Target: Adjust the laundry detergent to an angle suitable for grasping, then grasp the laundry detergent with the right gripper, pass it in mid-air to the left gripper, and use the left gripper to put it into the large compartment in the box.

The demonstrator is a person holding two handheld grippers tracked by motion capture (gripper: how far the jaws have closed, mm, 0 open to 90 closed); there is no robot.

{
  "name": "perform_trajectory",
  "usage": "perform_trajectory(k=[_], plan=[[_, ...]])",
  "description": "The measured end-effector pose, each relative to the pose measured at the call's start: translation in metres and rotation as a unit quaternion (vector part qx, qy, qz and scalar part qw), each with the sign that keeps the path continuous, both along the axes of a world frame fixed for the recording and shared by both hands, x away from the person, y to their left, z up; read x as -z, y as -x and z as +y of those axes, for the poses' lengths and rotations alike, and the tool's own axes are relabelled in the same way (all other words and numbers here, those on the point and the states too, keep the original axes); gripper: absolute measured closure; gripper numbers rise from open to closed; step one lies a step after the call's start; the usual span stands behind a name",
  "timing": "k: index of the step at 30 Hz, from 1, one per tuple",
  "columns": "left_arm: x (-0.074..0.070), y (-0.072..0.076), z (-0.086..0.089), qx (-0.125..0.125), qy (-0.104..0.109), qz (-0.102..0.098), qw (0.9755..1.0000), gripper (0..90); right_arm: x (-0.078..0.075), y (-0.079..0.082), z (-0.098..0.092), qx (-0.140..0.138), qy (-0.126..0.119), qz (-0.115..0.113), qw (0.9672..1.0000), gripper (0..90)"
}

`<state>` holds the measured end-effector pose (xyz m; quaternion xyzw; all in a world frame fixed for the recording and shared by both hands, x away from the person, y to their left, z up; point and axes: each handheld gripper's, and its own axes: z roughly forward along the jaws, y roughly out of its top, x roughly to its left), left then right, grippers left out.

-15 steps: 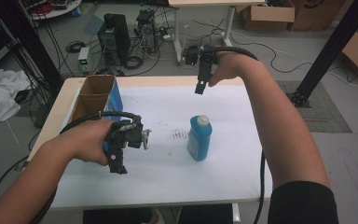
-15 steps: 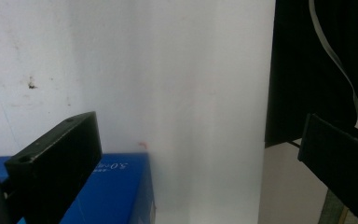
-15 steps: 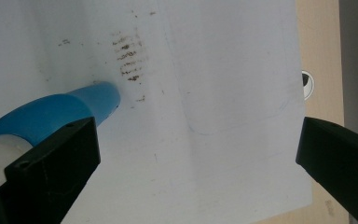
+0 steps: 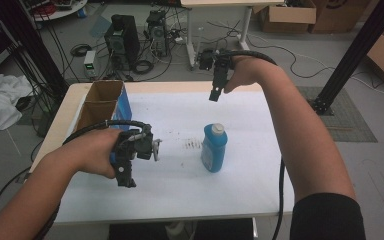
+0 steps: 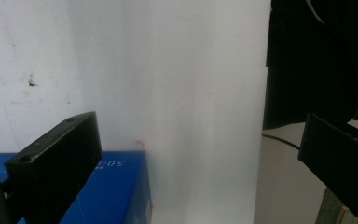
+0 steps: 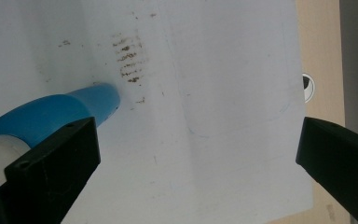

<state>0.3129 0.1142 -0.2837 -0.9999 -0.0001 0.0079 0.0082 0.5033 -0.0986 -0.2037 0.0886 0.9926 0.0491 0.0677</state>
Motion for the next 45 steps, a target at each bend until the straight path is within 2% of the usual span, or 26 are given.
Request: perform_trajectory(k=[5, 9, 11, 12, 14, 19, 25, 27, 28, 30, 32, 33, 34, 36, 38, 39, 40, 41, 42, 44, 45], plan=[[0.000, -0.001, -0.002, -0.002, 0.000, -0.003, 1.0000, 0.1, 0.001, -0.001, 0.000, -0.002, 0.000, 0.000, 1.0000, 0.0], [-0.001, 0.002, -0.005, 0.006, -0.005, -0.003, 1.0000, 0.0, 0.000, -0.001, -0.001, 0.000, -0.004, -0.001, 1.0000, 0.0], [-0.004, 0.002, -0.006, 0.006, -0.003, -0.006, 1.0000, 0.1, 0.001, -0.002, -0.002, 0.001, -0.001, 0.000, 1.0000, 0.0], [-0.008, 0.001, -0.007, 0.004, 0.005, -0.009, 0.9999, 0.1, 0.001, -0.002, -0.003, 0.000, 0.000, 0.000, 1.0000, 0.0], [-0.008, 0.001, -0.007, 0.004, 0.005, -0.010, 0.9999, 0.1, 0.001, -0.001, -0.003, 0.001, 0.000, 0.000, 1.0000, 0.0], [-0.005, 0.002, -0.009, 0.006, 0.002, -0.007, 1.0000, 0.0, 0.003, 0.000, -0.005, 0.002, 0.001, 0.001, 1.0000, 0.0], [-0.003, 0.001, -0.011, 0.008, -0.003, -0.007, 0.9999, 0.1, 0.004, 0.003, -0.012, 0.006, -0.015, 0.002, 0.9999, 0.0], [-0.003, 0.002, -0.011, 0.007, -0.001, -0.006, 1.0000, 0.1, 0.003, 0.004, -0.013, 0.008, -0.023, 0.003, 0.9997, 0.0], [-0.003, 0.002, -0.012, 0.009, 0.000, -0.006, 0.9999, 0.1, 0.000, 0.006, -0.017, 0.006, -0.052, 0.006, 0.9986, 0.0], [-0.004, 0.003, -0.013, 0.012, -0.002, -0.007, 0.9999, 0.0, -0.001, 0.008, -0.020, 0.009, -0.084, 0.001, 0.9964, 0.0], [-0.004, 0.004, -0.014, 0.012, -0.001, -0.008, 0.9999, 0.0, -0.004, 0.011, -0.024, 0.008, -0.129, 0.001, 0.9916, 0.0], [-0.004, 0.004, -0.014, 0.014, 0.000, -0.008, 0.9999, 0.0, -0.004, 0.011, -0.024, 0.008, -0.129, 0.001, 0.9916, 0.0], [-0.005, 0.005, -0.015, 0.017, 0.002, -0.009, 0.9998, 0.0, -0.006, 0.014, -0.027, 0.011, -0.169, 0.000, 0.9855, 0.0], [-0.005, 0.006, -0.016, 0.020, 0.000, -0.013, 0.9997, 0.0, -0.008, 0.017, -0.030, 0.013, -0.216, -0.002, 0.9763, 0.0], [-0.006, 0.006, -0.016, 0.021, 0.003, -0.015, 0.9997, 0.0, -0.010, 0.019, -0.032, 0.019, -0.260, -0.013, 0.9654, 0.0], [-0.006, 0.006, -0.016, 0.021, 0.003, -0.015, 0.9997, 0.0, -0.011, 0.020, -0.034, 0.022, -0.284, -0.018, 0.9585, 0.0], [-0.006, 0.005, -0.014, 0.021, 0.007, -0.016, 0.9996, 0.0, -0.011, 0.022, -0.035, 0.028, -0.310, -0.026, 0.9500, 0.0], [-0.006, 0.005, -0.014, 0.021, 0.007, -0.016, 0.9996, 0.1, -0.011, 0.023, -0.037, 0.038, -0.340, -0.035, 0.9391, 0.0], [-0.006, 0.005, -0.014, 0.020, 0.007, -0.015, 0.9996, 0.1, -0.011, 0.024, -0.038, 0.043, -0.354, -0.043, 0.9334, 0.0], [-0.005, 0.005, -0.013, 0.019, 0.006, -0.016, 0.9997, 0.0, -0.011, 0.026, -0.040, 0.060, -0.374, -0.068, 0.9231, 0.0], [-0.005, 0.005, -0.012, 0.020, 0.007, -0.016, 0.9996, 0.0, -0.011, 0.026, -0.040, 0.060, -0.374, -0.068, 0.9231, 0.0]])
